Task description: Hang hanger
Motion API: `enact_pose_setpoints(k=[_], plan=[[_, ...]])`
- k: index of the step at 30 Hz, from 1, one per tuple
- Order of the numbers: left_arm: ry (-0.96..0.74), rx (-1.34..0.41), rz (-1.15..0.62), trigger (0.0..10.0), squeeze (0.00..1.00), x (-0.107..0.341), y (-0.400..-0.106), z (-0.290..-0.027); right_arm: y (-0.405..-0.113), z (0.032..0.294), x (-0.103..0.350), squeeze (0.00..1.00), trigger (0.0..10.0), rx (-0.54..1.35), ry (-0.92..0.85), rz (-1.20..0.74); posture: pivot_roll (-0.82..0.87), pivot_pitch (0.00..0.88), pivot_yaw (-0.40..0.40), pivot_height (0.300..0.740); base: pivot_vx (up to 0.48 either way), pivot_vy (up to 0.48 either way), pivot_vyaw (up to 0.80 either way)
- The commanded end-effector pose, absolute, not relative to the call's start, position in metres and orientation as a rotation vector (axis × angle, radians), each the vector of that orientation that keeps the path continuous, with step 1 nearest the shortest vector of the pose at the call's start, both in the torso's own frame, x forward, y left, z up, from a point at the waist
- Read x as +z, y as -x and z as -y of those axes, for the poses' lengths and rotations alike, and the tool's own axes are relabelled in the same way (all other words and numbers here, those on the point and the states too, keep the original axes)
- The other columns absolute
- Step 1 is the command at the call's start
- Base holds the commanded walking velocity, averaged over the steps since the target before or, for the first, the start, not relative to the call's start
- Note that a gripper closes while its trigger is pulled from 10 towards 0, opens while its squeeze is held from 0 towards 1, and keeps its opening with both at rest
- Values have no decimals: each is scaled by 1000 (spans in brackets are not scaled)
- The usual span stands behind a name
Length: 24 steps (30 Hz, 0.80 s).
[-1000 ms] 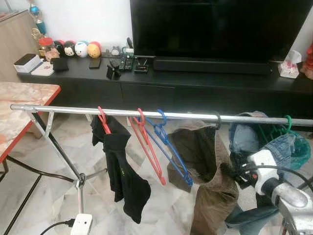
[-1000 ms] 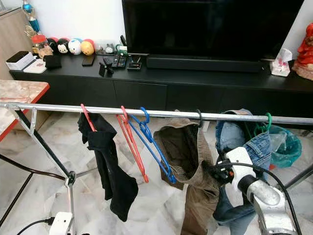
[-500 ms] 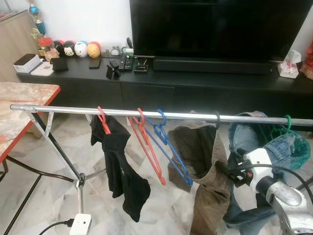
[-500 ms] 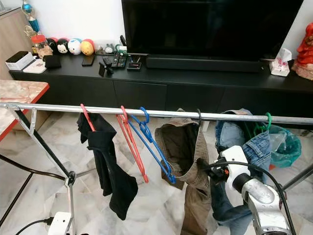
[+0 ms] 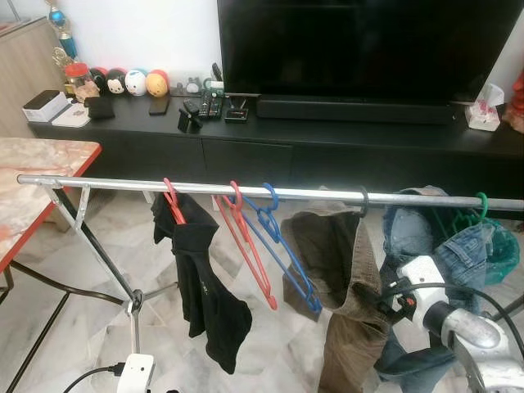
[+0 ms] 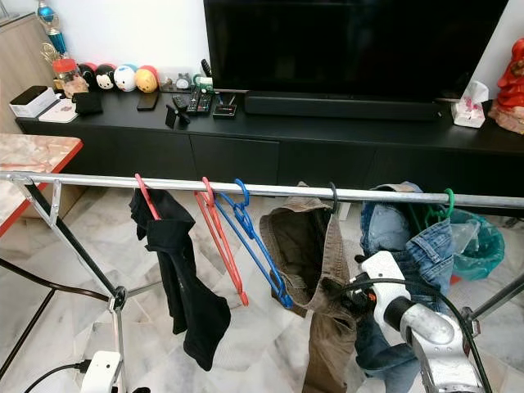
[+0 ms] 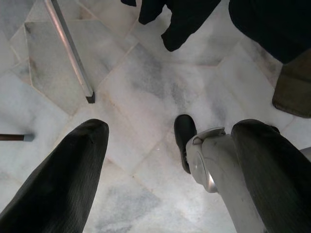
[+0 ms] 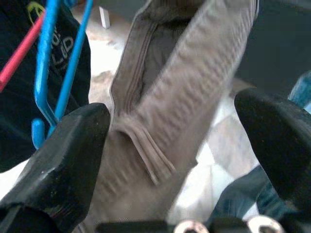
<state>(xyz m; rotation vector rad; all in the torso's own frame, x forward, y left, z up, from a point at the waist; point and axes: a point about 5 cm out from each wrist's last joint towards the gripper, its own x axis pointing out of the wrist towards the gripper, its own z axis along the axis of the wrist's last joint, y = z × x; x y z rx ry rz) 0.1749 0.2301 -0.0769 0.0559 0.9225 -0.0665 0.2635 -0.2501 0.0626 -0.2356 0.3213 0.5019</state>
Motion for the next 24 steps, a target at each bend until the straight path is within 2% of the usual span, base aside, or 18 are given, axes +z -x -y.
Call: enact_pose_setpoints(k=[1, 12, 24], plan=[[-65, -73, -951, 10000, 0, -79, -171, -231, -266, 252, 71, 0, 10000, 505, 251, -297, 35, 0, 27, 740, 0, 0, 0], [-78, -103, -955, 10000, 0, -80, -171, -227, -266, 243, 69, 0, 10000, 535, 246, -306, 36, 0, 27, 740, 0, 0, 0], [-77, -108, -951, 10000, 0, -80, -173, -223, -265, 257, 59, 0, 10000, 455, 232, -357, 38, 0, 27, 740, 0, 0, 0]])
